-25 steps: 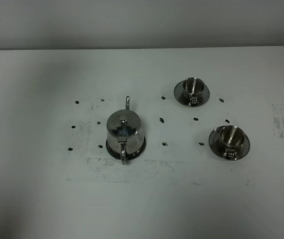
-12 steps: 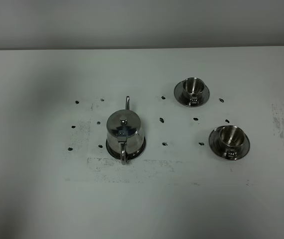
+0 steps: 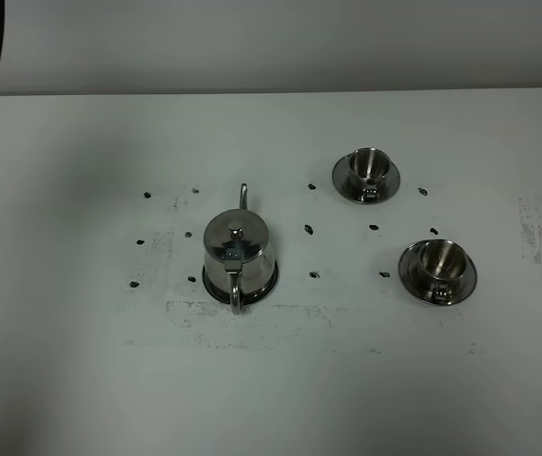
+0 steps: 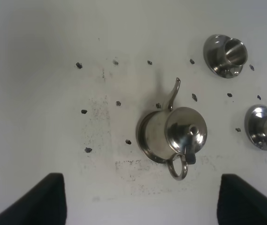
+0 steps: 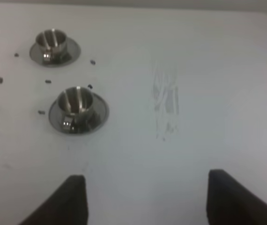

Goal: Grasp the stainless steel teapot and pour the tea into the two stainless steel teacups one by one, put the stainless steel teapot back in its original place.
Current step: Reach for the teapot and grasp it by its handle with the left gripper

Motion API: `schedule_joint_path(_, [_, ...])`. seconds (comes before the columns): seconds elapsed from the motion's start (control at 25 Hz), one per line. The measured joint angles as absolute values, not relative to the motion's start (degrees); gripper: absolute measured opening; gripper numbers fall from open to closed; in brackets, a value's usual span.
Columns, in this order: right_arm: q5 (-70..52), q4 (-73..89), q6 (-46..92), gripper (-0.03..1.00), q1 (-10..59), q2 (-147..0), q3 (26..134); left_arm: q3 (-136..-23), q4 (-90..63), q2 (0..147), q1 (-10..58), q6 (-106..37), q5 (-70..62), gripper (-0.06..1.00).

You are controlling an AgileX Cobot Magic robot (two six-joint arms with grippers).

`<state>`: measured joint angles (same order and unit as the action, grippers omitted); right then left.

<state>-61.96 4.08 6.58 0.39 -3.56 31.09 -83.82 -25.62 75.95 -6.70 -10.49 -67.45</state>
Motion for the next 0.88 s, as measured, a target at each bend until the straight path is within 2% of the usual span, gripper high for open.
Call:
schedule_joint_path(0.24, [-63.78,4.26,6.76,0.52,0.39,-3.51,30.09,-83.82,-25.62,75.95,-6.7,-10.49,-67.4,0.64])
schedule_joint_path(0.72, [-63.83,4.81,7.51,0.41,0.53,-3.52,30.09,-83.77,-25.62,75.95,-6.7,-10.51,-67.4,0.64])
schedule_joint_path(0.88, [-63.83,4.81,7.51,0.37,3.1,-3.52,30.09,-83.77,-25.62,75.95,-6.7,-10.56,-67.4,0.64])
